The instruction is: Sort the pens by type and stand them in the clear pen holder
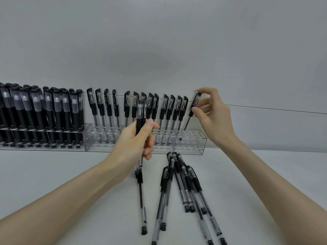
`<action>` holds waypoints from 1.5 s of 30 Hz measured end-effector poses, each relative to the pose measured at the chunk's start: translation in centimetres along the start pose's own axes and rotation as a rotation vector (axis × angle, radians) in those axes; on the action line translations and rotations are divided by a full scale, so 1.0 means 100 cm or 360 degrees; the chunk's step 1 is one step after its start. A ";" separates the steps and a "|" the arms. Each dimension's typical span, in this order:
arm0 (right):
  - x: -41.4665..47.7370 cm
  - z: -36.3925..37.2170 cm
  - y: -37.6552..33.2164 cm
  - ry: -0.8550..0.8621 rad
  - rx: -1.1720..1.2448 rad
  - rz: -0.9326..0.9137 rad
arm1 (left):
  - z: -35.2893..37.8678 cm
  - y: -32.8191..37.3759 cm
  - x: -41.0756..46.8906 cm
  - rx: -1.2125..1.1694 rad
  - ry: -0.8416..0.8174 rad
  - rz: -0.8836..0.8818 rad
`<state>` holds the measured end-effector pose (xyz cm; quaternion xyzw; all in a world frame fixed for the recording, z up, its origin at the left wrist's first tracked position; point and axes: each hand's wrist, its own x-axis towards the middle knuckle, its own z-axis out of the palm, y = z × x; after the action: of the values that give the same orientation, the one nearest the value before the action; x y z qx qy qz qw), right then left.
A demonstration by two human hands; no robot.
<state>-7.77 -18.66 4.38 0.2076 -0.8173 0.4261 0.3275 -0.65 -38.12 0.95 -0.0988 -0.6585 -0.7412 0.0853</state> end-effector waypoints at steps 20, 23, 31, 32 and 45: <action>0.007 0.002 -0.005 0.0127 -0.0091 -0.0040 | 0.001 -0.001 0.000 -0.0033 -0.0034 -0.0001; 0.008 0.001 -0.007 0.0158 -0.0094 -0.0033 | 0.001 -0.001 0.000 -0.0046 -0.0035 -0.0004; 0.007 0.002 -0.011 0.0200 -0.0104 -0.0048 | 0.001 -0.001 0.000 -0.0024 -0.0038 -0.0002; 0.007 0.002 -0.010 0.0195 -0.0128 -0.0076 | 0.001 -0.001 0.000 -0.0025 -0.0039 0.0000; -0.001 0.004 -0.002 0.0107 -0.0214 -0.0069 | 0.002 -0.001 -0.001 0.0002 -0.0056 0.0011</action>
<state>-7.71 -19.11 4.28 0.1883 -0.8279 0.3699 0.3771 -0.57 -37.95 0.86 -0.1139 -0.6599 -0.7387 0.0763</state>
